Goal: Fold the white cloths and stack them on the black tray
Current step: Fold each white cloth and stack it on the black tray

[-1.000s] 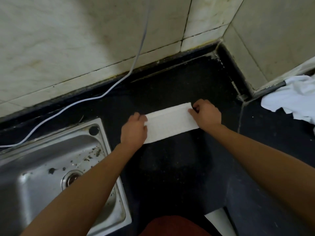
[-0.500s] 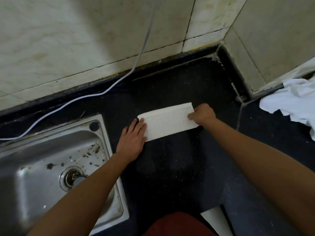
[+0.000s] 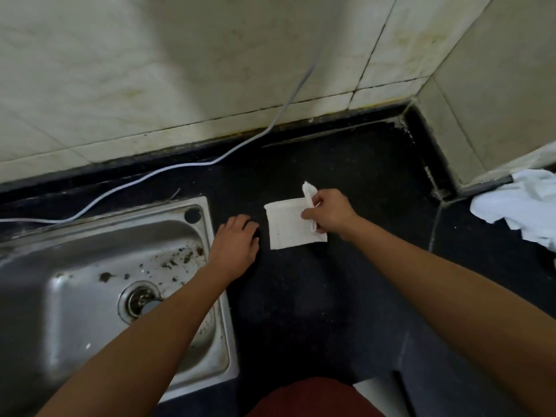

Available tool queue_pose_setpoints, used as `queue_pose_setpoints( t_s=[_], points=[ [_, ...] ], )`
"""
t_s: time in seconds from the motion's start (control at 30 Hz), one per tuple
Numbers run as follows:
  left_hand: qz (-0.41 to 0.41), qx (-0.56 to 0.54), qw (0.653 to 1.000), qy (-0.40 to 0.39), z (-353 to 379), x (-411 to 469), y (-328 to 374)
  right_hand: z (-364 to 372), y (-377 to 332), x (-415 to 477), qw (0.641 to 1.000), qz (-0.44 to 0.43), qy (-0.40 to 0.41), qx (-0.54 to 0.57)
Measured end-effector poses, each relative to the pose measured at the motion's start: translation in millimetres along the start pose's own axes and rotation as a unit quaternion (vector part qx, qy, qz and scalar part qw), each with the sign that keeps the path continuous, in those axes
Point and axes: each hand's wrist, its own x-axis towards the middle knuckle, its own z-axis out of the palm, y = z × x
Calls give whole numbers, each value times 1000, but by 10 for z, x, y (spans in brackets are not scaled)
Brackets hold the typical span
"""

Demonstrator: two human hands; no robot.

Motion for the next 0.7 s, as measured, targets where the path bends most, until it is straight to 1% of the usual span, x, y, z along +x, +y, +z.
queue_pose_setpoints(
  t_s=[0.13, 0.23, 0.3, 0.37, 0.43, 0.47, 0.5, 0.53, 0.6, 0.63, 0.7],
  points=[
    [-25, -11, 1000, 11, -83, -143, -146, 538, -116, 80, 995, -27, -30, -93],
    [-42, -19, 999, 19, -125, -226, -242, 782, -157, 154, 983, -50, -34, -174],
    [-51, -24, 998, 19, -131, -277, -308, 886, -148, 181, 976, -59, -38, -207],
    [-61, -27, 998, 15, -121, -330, -381, 969, -128, 186, 973, -61, -49, -216],
    [-61, -27, 998, 20, -106, -351, -411, 970, -123, 162, 978, -67, -58, -188],
    [-56, -28, 998, 24, -96, -342, -399, 935, -108, 152, 980, -80, -47, -177],
    [-47, -27, 998, 24, -81, -321, -365, 877, -81, 139, 976, -107, -16, -187],
    [-34, -25, 999, 21, -60, -295, -313, 817, -36, 135, 964, -152, 30, -214],
    [-7, -21, 1000, 14, -12, -205, -180, 716, 90, 179, 922, -253, 114, -271],
    [5, -22, 1000, 7, 14, -154, -103, 686, 170, 223, 904, -283, 127, -294],
    [24, -8, 999, -28, 71, -48, 27, 660, 331, 314, 880, -295, 105, -357]
  ],
)
